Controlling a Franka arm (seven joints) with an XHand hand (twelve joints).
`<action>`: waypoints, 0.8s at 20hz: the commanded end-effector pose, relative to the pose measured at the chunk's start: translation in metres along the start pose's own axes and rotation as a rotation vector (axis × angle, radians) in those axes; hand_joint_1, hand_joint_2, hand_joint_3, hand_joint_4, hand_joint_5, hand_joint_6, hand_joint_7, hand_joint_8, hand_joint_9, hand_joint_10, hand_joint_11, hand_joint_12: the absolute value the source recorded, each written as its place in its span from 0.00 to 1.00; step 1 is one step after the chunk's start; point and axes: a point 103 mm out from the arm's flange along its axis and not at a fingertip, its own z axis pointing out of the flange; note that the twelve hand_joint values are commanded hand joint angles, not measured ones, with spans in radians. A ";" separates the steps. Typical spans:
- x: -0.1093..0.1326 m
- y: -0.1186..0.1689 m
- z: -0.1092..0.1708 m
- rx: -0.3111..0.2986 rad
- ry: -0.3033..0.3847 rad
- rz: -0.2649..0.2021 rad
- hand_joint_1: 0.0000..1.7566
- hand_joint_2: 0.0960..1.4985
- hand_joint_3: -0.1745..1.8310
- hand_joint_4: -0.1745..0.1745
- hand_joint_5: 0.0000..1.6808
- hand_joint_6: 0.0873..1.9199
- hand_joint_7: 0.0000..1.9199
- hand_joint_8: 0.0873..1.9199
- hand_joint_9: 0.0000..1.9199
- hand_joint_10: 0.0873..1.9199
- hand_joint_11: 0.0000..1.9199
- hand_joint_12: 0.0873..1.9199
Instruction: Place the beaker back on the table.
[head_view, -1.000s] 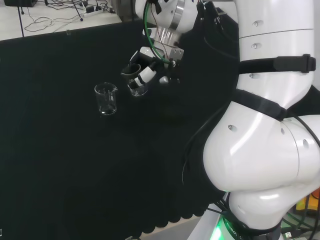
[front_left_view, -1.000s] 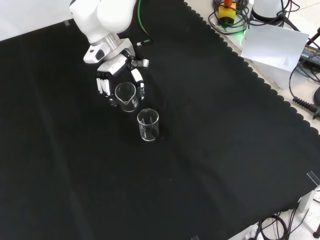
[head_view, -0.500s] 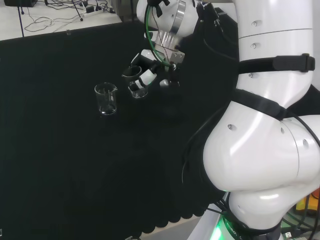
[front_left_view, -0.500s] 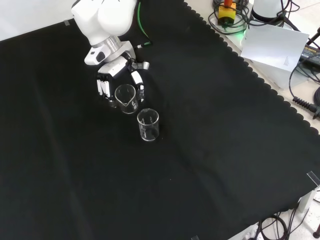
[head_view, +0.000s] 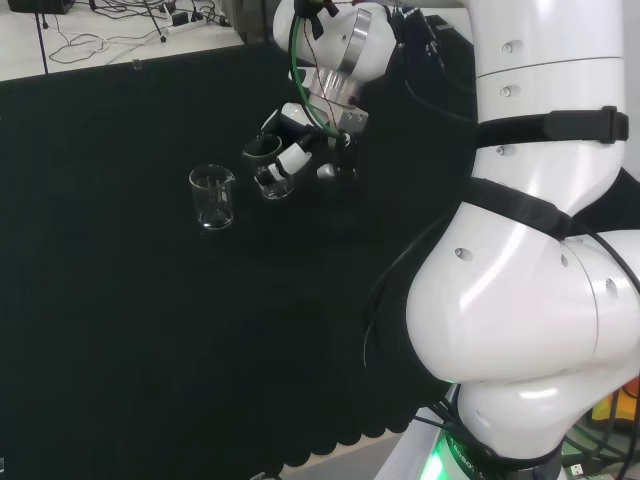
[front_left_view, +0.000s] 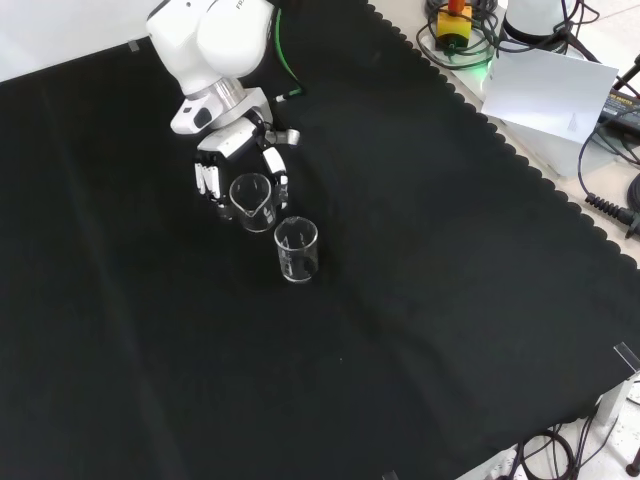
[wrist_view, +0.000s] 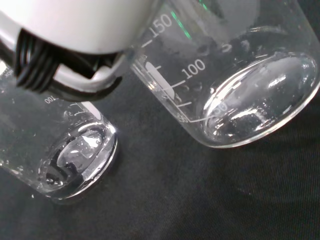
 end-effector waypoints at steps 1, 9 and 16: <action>-0.002 -0.001 0.003 -0.004 0.001 0.006 0.74 0.32 0.51 0.62 0.72 0.41 0.73 0.26 0.65 0.23 0.52 0.47; -0.012 -0.006 0.008 -0.015 0.009 0.018 0.74 0.33 0.50 0.62 0.72 0.41 0.73 0.26 0.65 0.23 0.51 0.49; -0.015 -0.008 0.008 -0.019 0.015 0.008 0.71 0.35 0.48 0.65 0.73 0.39 0.71 0.27 0.64 0.23 0.50 0.50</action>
